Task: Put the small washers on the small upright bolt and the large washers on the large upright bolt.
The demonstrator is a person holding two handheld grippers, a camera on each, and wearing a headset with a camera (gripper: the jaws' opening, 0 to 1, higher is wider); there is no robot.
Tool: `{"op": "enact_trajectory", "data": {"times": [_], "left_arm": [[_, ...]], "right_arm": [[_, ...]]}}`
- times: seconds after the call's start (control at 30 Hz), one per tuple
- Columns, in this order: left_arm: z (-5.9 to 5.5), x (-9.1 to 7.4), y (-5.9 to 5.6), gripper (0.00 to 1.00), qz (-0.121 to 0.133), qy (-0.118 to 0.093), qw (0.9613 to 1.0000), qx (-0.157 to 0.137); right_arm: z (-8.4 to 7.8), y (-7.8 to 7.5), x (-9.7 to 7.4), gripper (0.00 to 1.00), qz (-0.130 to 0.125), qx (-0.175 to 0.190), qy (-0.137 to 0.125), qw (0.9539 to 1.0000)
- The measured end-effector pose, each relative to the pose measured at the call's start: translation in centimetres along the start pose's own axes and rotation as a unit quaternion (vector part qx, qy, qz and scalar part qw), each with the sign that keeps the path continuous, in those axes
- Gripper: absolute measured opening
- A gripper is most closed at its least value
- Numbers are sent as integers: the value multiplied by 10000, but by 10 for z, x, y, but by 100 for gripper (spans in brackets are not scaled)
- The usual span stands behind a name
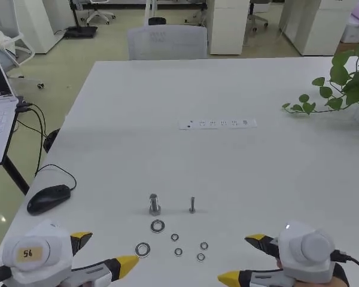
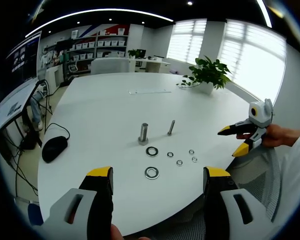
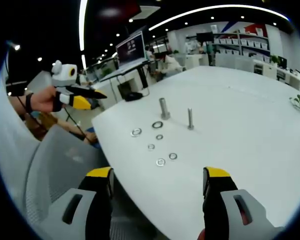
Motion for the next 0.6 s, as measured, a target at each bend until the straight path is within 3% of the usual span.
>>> {"op": "enact_trajectory", "data": {"times": [0.6], "left_arm": [[5,5,-2,73,-51,3,10000,43]], "right_arm": [[0,0,1,75,44,-11,32,10000]]}}
Point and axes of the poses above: the centre of the closed fingertips' face, and the gripper's own axes: x roughly forward along the fingers, y roughly to its left, z roughly out of its top, the point moved 10 cm from there along -x, roughly backward along the fingers, and after that the axes turned 1 degree about -x, right-handed, at the moved point
